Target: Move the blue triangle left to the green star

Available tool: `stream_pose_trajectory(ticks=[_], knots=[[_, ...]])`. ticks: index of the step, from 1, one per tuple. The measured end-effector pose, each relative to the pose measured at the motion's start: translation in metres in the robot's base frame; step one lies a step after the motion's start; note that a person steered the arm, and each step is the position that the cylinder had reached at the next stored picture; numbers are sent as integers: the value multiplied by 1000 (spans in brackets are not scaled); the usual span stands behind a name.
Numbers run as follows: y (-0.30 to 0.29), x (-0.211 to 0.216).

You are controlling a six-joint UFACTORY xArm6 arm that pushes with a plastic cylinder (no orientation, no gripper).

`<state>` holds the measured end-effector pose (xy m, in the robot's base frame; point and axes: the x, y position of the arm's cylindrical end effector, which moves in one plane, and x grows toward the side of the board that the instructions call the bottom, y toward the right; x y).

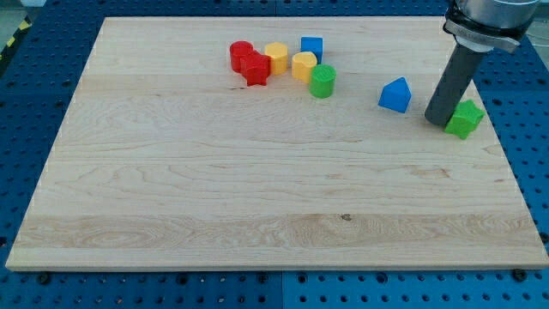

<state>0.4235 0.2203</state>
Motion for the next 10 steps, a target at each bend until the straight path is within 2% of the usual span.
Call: stream_pose_trajectory(ticks=[1,2,3,4,5,6,8,10], knots=[[-28,14],[-80,21],[-97,-37],[-96,-77],[-66,-90],[-42,-80],[-80,-66],[-49,-47]])
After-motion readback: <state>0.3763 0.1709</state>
